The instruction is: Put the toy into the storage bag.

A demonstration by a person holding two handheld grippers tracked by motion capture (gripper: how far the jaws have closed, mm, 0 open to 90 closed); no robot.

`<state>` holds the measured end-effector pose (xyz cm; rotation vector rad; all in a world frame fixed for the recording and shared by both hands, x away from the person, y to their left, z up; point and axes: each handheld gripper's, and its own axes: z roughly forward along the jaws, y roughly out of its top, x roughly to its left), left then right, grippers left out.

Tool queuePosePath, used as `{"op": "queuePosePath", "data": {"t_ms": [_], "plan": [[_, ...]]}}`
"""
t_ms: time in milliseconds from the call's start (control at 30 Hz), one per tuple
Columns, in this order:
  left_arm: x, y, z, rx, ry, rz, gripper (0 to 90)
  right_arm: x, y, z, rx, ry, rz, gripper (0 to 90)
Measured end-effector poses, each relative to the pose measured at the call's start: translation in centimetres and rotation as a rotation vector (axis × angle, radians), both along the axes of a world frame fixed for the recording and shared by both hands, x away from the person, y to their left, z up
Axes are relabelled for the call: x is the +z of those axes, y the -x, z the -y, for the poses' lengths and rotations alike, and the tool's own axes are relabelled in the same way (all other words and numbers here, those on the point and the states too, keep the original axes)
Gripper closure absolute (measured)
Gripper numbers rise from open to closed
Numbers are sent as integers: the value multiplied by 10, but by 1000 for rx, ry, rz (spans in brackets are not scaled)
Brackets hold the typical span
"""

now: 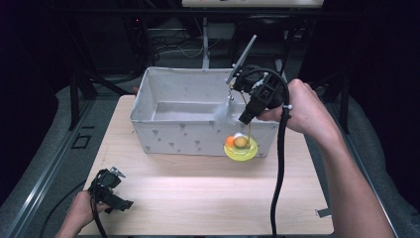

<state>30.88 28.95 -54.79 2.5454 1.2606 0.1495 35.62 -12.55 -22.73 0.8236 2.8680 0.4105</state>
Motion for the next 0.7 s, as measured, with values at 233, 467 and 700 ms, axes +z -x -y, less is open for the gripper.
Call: {"op": "queuePosePath", "data": {"t_ms": [233,467,700], "plan": [[0,0,0,0,1,-3,2,10,-1,0,1,-8,23,885],[-1,-1,1,-10,-4,-9,2,18,-5,-1,1,-4,36,885],[-1,-1,1,-8,-2,-7,2,26,-12,-2,-7,-1,43,885]]}}
